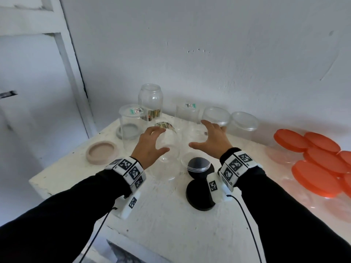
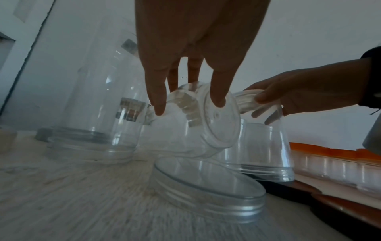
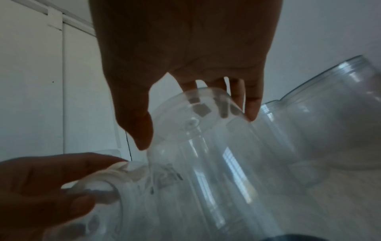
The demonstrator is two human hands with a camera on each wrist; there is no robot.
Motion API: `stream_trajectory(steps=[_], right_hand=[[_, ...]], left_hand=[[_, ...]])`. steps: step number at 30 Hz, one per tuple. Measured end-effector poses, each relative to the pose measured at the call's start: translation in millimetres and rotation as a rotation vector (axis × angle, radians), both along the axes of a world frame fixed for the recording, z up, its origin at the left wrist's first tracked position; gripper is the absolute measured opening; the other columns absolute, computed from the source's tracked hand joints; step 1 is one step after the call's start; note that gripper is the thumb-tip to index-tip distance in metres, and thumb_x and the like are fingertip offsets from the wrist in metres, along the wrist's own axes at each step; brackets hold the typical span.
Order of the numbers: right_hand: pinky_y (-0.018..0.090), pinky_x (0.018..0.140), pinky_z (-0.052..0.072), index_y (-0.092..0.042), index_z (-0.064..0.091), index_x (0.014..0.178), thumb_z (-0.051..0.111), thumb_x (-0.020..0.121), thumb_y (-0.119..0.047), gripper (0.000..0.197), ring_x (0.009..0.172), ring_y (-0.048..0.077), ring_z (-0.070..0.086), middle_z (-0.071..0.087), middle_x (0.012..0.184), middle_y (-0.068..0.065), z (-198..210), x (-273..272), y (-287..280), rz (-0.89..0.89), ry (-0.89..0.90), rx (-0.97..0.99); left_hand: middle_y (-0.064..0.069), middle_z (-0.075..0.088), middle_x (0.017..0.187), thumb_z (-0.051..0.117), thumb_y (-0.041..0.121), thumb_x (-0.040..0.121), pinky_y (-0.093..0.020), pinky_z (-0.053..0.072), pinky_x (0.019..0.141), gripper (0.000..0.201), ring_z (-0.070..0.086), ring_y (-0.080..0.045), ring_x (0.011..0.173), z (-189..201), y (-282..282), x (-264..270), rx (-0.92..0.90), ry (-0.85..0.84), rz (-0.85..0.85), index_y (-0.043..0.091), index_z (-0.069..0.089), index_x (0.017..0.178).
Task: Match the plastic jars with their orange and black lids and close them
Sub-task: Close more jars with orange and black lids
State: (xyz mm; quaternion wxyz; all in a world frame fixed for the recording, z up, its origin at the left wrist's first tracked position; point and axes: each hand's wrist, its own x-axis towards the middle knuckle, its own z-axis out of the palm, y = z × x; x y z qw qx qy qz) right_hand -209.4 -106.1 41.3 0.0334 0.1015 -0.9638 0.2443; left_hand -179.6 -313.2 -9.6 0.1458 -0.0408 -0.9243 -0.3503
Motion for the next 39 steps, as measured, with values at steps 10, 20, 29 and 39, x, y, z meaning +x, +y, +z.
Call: stream_trajectory(steps=[10,20,29,39], right_hand=[[0.020,0.091,0.023,-0.019,0.038,0.136,0.078,0.068,-0.031,0.079,0.123,0.017,0.026,0.034,0.135,0.005,23,41,54,-0.112,0.077,-0.104],[0.033,0.095,0.029,-0.019,0.038,0.133,0.081,0.061,-0.036,0.086,0.119,0.025,0.026,0.031,0.127,0.009,29,66,101,-0.248,0.087,-0.006],[0.036,0.104,0.037,-0.015,0.037,0.127,0.086,0.056,-0.032,0.088,0.119,0.027,0.034,0.022,0.116,0.002,43,102,141,-0.323,0.128,-0.096],[0.049,0.101,0.037,-0.036,0.026,0.140,0.078,0.062,-0.041,0.094,0.120,0.025,0.029,0.032,0.130,0.004,43,130,176,-0.362,0.208,-0.103]], left_hand=[[-0.011,0.048,0.136,0.070,0.021,0.080,-0.024,0.031,0.103,0.056,0.043,-0.020,0.126,15,15,29,0.151,0.148,-0.031,0.006,0.050,0.130],[-0.003,0.041,0.144,0.069,0.025,0.080,-0.037,0.039,0.105,0.059,0.037,-0.010,0.131,18,45,56,0.182,0.138,-0.289,0.014,0.048,0.134],[-0.010,0.039,0.144,0.070,0.017,0.080,-0.027,0.031,0.107,0.059,0.037,-0.021,0.133,20,113,17,0.008,0.065,-0.576,0.008,0.046,0.134],[-0.011,0.040,0.143,0.072,0.015,0.078,-0.022,0.019,0.107,0.061,0.034,-0.025,0.134,9,160,-7,-0.094,0.075,-0.660,0.008,0.046,0.133]])
